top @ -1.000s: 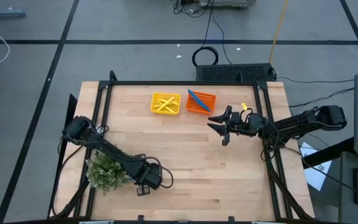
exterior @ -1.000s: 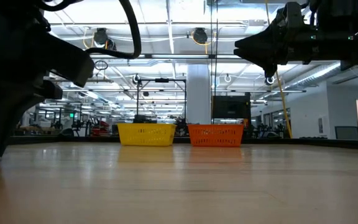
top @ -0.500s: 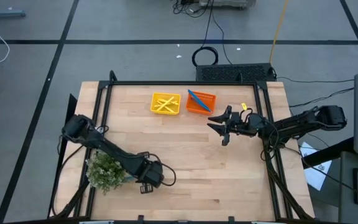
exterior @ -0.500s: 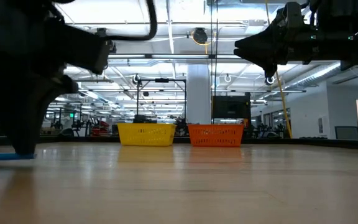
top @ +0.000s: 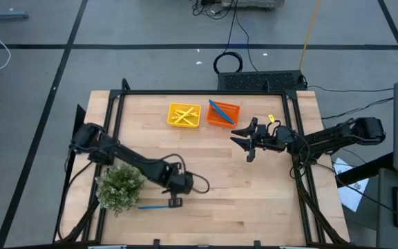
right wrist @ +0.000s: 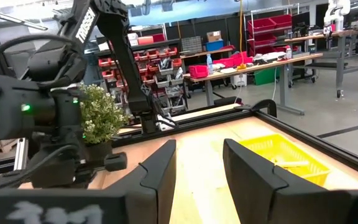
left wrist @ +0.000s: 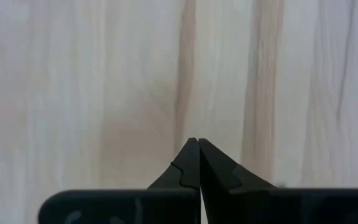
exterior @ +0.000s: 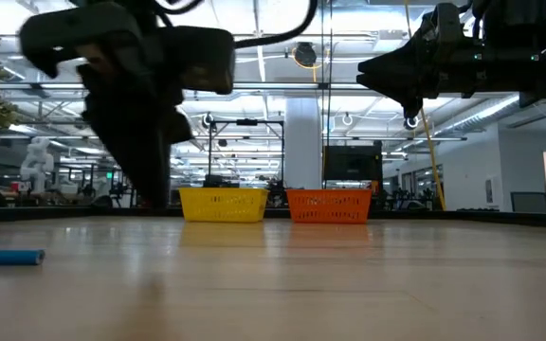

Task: Sort pens & pencils
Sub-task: Put the blue pencil into the orange bin

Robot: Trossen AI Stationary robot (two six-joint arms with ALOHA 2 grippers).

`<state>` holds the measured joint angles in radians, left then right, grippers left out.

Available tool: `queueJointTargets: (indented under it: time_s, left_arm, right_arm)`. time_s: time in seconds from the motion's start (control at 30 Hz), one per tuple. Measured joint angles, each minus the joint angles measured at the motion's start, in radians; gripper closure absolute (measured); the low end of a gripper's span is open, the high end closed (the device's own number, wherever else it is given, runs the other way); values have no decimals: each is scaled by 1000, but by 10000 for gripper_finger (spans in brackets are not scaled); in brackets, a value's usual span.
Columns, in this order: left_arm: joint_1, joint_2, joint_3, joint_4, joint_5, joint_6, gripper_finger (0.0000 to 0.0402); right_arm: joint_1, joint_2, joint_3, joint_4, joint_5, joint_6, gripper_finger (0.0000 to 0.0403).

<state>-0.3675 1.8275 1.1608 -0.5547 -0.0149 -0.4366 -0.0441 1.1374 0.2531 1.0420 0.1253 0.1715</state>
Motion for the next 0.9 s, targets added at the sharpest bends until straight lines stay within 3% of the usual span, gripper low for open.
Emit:
queueJointTargets:
  time_s: [0.2, 0.5, 0.7, 0.9]
  left_arm:
    - [-16, -29, 56, -163, 97, -27, 401]
    - [-255, -91, 59, -301, 173, -297, 392]
    - [-394, -65, 59, -295, 175, -427, 354]
    - [-420, -20, 59, -320, 103, -402, 289]
  right_arm:
    - [0, 0, 0, -2, 0, -2, 282]
    - [0, -1, 0, -23, 0, -1, 282]
    - [0, 0, 0, -26, 0, -1, 282]
    - [0, 0, 0, -25, 0, 0, 282]
